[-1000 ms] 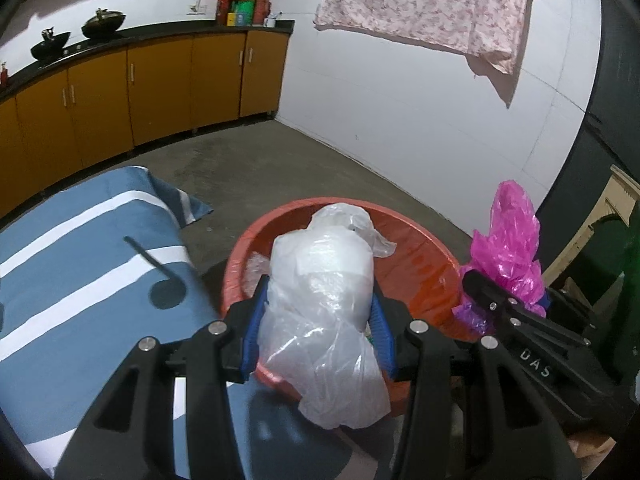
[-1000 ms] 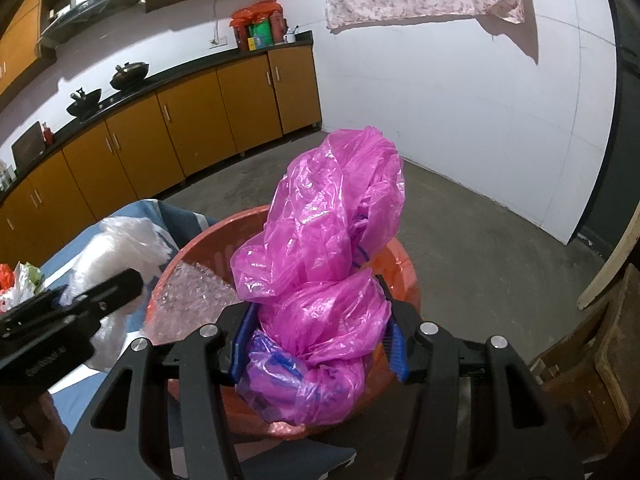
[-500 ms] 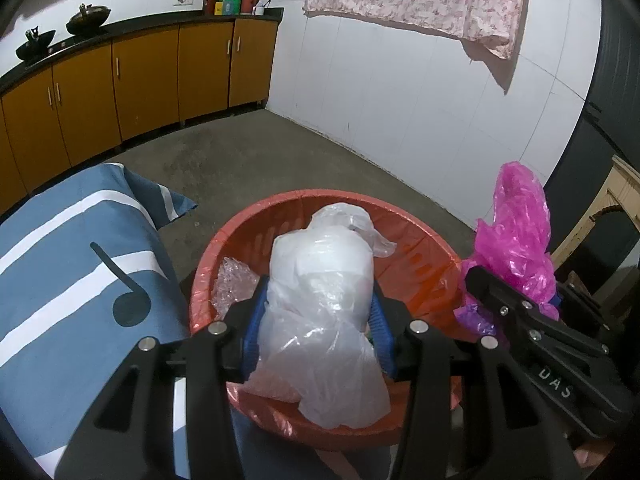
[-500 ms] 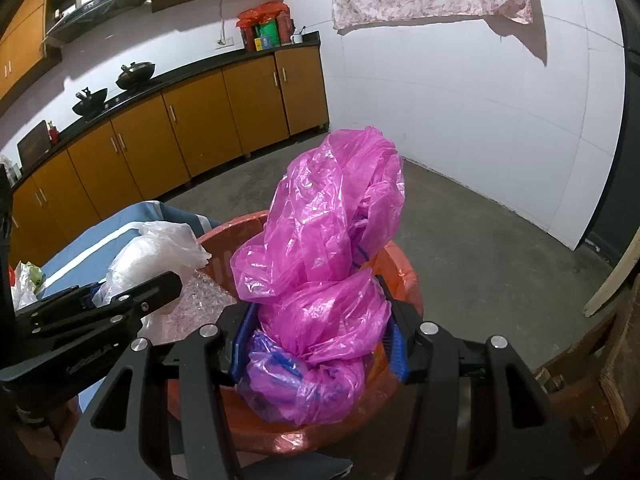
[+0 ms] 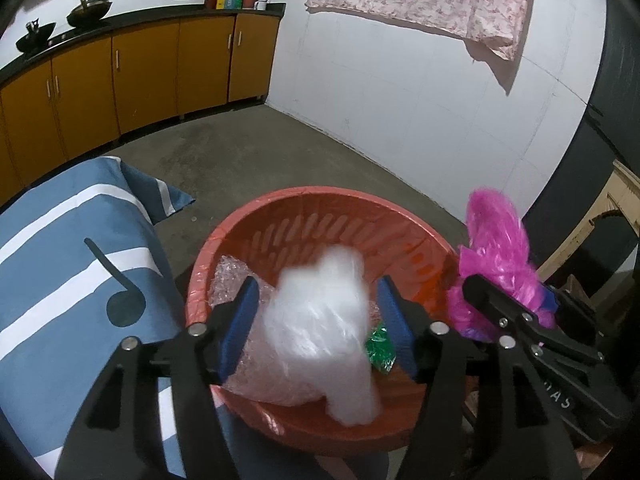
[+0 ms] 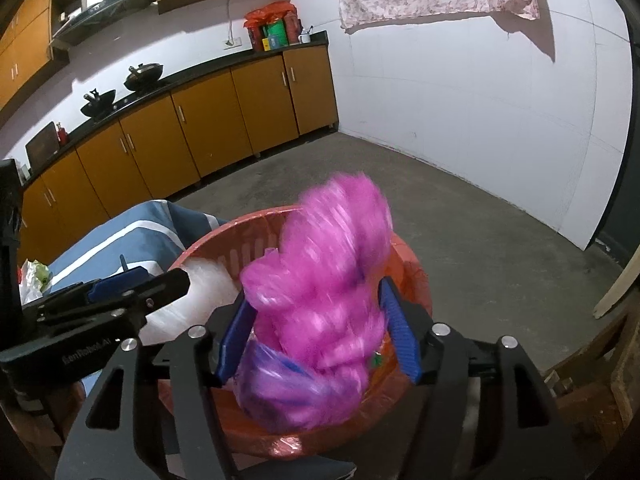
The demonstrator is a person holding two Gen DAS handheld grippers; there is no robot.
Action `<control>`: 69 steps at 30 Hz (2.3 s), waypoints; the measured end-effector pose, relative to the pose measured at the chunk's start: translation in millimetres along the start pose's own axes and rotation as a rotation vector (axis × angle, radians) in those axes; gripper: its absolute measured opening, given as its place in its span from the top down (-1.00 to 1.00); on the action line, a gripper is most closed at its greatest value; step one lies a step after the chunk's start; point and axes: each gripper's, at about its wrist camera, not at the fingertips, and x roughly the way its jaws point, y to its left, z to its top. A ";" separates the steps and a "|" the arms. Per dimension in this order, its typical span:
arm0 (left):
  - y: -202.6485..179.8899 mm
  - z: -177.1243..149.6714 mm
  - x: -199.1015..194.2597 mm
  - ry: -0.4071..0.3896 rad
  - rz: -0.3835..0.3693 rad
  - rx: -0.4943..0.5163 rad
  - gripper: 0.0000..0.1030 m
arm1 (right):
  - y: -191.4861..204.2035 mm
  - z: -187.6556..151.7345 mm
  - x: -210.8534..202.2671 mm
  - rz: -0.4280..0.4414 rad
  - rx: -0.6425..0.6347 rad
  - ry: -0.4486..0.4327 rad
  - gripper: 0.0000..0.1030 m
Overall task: Collect trash
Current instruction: 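Open both tools to release the clear and pink bags into the basket, then move both tools back from the basket to the remaining trash pile, then close the right tool on a small clear bag and lift it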
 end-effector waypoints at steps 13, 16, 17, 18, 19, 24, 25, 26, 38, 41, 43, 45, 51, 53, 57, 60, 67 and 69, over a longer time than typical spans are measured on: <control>22.5 -1.3 -12.5 -0.021 0.059 -0.043 -0.26 | 2.2 -0.3 -6.0 -0.003 -0.004 -0.014 -0.33; 29.6 -3.4 -20.3 -0.030 0.078 -0.058 -0.29 | 6.1 -0.2 -9.4 -0.001 -0.008 -0.019 -0.33; 31.4 -4.2 -23.0 -0.032 0.083 -0.062 -0.29 | 7.4 -0.2 -10.4 0.001 -0.010 -0.019 -0.33; 33.6 -5.0 -25.6 -0.035 0.088 -0.065 -0.29 | 10.2 -0.1 -11.7 0.003 -0.013 -0.020 -0.33; 37.8 -6.7 -30.8 -0.039 0.098 -0.071 -0.29 | 12.0 -1.1 -12.3 0.005 -0.016 -0.020 -0.33; 58.5 -16.5 -57.6 -0.066 0.152 -0.097 -0.37 | 32.4 -6.3 -17.4 0.035 -0.043 -0.021 -0.33; 65.7 -20.6 -67.0 -0.077 0.173 -0.103 -0.40 | 36.7 -6.8 -17.8 0.042 -0.049 -0.020 -0.33; 70.9 -23.7 -74.1 -0.084 0.187 -0.106 -0.41 | 43.2 -7.4 -17.9 0.052 -0.056 -0.018 -0.33; 186.3 -101.0 -187.4 -0.160 0.505 -0.206 -0.55 | 174.8 -19.0 -12.0 0.259 -0.197 0.023 -0.35; 223.1 -127.4 -214.0 -0.155 0.612 -0.253 -0.58 | 221.2 -25.9 -11.0 0.325 -0.247 0.034 -0.35; 247.2 -141.9 -229.2 -0.151 0.659 -0.301 -0.58 | 252.8 -30.9 -10.3 0.368 -0.274 0.043 -0.35; 269.7 -155.0 -244.2 -0.155 0.706 -0.350 -0.58 | 289.5 -36.7 -8.9 0.410 -0.309 0.054 -0.35; 316.7 -181.9 -278.9 -0.173 0.790 -0.420 -0.61 | 380.3 -47.9 2.2 0.486 -0.378 0.081 -0.21; 323.4 -184.5 -285.7 -0.178 0.815 -0.419 -0.61 | 411.3 -49.1 11.3 0.502 -0.382 0.105 -0.17; 341.2 -191.7 -299.6 -0.195 0.822 -0.449 -0.61 | 457.2 -50.1 28.1 0.508 -0.369 0.147 -0.14; 353.0 -195.5 -306.2 -0.211 0.818 -0.479 -0.61 | 479.6 -53.0 38.1 0.499 -0.373 0.170 -0.13; 366.1 -199.4 -313.4 -0.231 0.797 -0.526 -0.62 | 494.4 -61.7 56.6 0.475 -0.394 0.256 -0.04; 366.8 -198.7 -312.3 -0.230 0.790 -0.525 -0.62 | 490.7 -65.7 60.1 0.475 -0.411 0.292 0.16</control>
